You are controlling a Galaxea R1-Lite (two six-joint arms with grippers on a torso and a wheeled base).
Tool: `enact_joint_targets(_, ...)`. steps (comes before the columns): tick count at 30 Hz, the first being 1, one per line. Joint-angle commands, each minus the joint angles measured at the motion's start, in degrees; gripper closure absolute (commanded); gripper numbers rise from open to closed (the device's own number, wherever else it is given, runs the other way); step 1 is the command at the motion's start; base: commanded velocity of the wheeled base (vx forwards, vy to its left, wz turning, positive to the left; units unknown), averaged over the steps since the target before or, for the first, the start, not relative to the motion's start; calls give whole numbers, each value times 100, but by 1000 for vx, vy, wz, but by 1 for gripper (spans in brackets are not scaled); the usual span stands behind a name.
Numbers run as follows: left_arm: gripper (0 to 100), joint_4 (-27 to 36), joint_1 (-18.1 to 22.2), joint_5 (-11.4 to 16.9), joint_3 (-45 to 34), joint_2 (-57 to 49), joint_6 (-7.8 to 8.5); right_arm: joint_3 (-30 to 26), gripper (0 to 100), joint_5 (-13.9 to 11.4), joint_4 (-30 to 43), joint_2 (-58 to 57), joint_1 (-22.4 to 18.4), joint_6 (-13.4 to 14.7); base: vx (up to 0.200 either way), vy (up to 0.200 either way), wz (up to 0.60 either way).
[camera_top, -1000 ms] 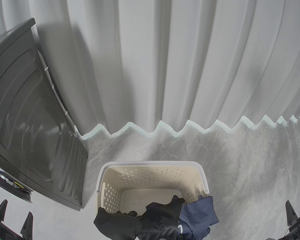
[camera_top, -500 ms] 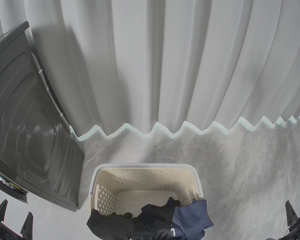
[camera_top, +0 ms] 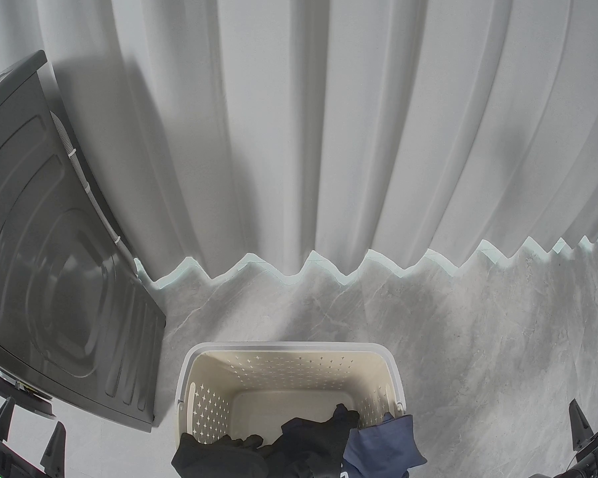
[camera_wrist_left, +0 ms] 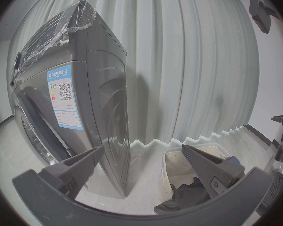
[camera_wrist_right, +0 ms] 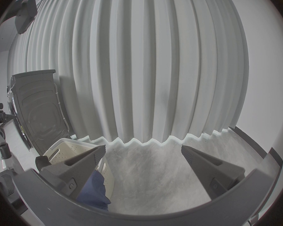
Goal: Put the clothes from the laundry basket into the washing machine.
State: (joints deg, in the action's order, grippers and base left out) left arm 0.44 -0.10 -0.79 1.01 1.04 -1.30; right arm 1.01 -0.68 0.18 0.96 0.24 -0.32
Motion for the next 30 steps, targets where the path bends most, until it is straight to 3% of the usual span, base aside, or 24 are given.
enact_joint_targets(1,0,0,1,9,-92,-104,7,-92,0,-2,-1,-96,2,-3,200,0,0)
enact_joint_targets(30,0,0,1,18,-92,-104,16,-92,0,-2,-1,-96,2,-3,7,0,0)
